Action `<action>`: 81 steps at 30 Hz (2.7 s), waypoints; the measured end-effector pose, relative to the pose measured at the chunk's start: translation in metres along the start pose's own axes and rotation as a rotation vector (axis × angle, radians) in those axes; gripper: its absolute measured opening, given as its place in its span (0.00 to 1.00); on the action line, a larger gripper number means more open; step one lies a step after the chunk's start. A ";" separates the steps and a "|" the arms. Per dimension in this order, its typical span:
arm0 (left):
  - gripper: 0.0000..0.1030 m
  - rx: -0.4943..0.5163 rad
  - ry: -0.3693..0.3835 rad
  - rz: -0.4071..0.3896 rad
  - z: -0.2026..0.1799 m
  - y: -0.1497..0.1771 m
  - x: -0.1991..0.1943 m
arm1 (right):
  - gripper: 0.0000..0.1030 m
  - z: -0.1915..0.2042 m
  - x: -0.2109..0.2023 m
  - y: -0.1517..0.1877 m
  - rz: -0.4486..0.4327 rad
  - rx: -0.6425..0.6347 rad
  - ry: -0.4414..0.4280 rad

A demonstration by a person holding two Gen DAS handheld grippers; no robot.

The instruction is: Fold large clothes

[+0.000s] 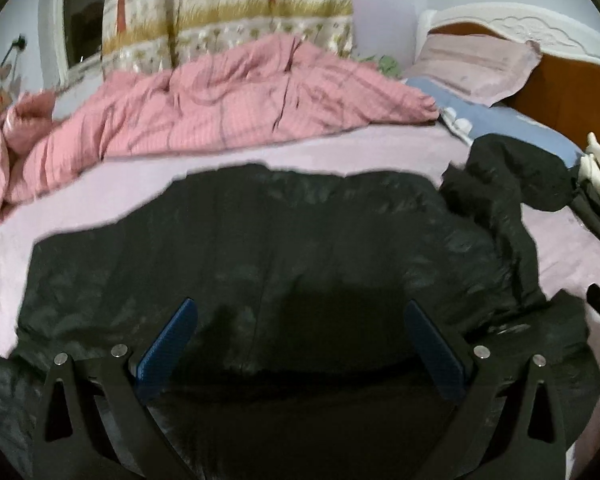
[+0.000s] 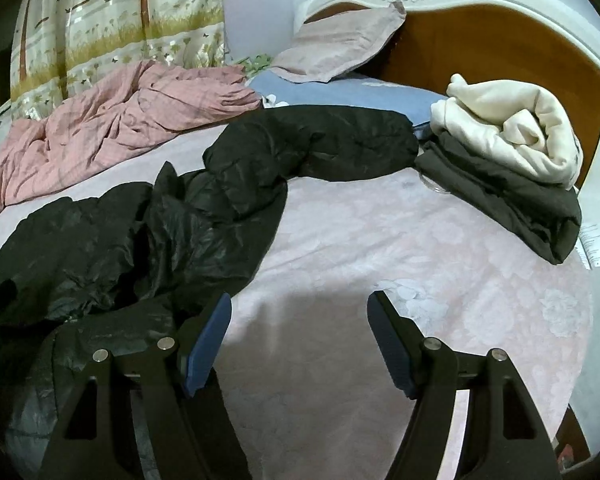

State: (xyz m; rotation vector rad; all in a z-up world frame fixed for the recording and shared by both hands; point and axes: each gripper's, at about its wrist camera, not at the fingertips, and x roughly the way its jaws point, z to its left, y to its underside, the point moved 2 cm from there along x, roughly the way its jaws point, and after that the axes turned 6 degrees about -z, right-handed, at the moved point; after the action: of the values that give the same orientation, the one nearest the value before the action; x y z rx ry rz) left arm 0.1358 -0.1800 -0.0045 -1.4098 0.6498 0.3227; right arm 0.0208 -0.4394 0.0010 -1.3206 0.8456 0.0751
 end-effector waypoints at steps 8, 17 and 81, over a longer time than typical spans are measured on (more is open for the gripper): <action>0.99 -0.101 0.022 0.066 0.016 0.020 0.021 | 0.70 0.001 0.010 -0.007 -0.003 -0.020 0.005; 1.00 -0.015 -0.076 0.125 0.004 0.033 0.040 | 0.70 -0.040 0.064 -0.021 0.115 0.147 -0.001; 0.99 -0.067 -0.031 0.023 0.009 0.037 0.025 | 0.58 -0.164 0.120 -0.036 0.031 0.671 -0.267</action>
State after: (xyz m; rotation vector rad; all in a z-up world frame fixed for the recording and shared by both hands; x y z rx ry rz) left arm 0.1362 -0.1693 -0.0488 -1.4598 0.6352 0.3867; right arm 0.0422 -0.6406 -0.0397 -0.6477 0.5865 -0.0100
